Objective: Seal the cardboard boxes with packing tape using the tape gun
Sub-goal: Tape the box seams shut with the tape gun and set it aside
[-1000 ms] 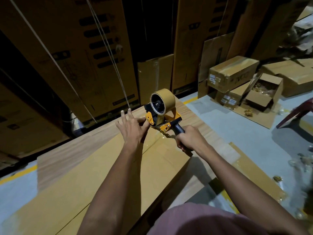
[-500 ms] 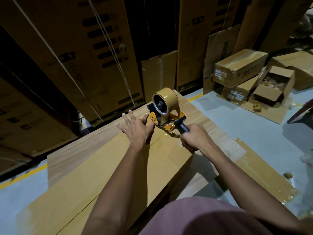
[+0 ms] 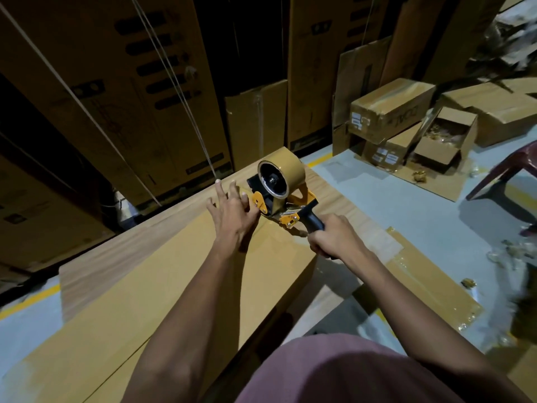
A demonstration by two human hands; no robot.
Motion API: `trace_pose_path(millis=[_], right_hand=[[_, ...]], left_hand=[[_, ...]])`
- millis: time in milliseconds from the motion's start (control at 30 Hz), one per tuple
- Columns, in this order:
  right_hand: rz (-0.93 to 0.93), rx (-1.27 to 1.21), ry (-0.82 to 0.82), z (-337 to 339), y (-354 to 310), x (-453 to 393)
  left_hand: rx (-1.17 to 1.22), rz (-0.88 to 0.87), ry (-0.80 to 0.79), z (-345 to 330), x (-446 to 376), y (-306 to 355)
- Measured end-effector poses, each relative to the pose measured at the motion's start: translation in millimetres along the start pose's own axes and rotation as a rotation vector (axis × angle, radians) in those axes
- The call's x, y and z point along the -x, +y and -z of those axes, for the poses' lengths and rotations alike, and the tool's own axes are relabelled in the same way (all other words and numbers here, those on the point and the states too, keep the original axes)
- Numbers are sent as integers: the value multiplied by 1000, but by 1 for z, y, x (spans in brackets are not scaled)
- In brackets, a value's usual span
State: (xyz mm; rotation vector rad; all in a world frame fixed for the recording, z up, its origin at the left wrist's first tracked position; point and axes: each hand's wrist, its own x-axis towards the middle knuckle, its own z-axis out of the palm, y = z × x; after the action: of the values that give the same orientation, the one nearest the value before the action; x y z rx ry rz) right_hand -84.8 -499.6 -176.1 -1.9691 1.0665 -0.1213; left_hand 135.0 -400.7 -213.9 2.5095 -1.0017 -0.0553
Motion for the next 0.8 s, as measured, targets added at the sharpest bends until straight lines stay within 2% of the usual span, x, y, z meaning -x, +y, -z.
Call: trace_pose_path(millis=[100, 200, 400, 600, 800], right_hand=[[16, 30, -9, -1, -2, 2], [2, 18, -9, 0, -6, 5], [-102, 10, -8, 9, 9, 26], [-148, -5, 34, -1, 10, 32], [-145, 25, 96, -5, 3, 42]], left_hand=[[22, 59, -51, -2, 1, -3], [-78, 64, -102, -4, -1, -12], [-165, 110, -100, -3, 5, -6], [-128, 148, -224, 2, 13, 2], [-80, 199, -251, -2, 15, 17]])
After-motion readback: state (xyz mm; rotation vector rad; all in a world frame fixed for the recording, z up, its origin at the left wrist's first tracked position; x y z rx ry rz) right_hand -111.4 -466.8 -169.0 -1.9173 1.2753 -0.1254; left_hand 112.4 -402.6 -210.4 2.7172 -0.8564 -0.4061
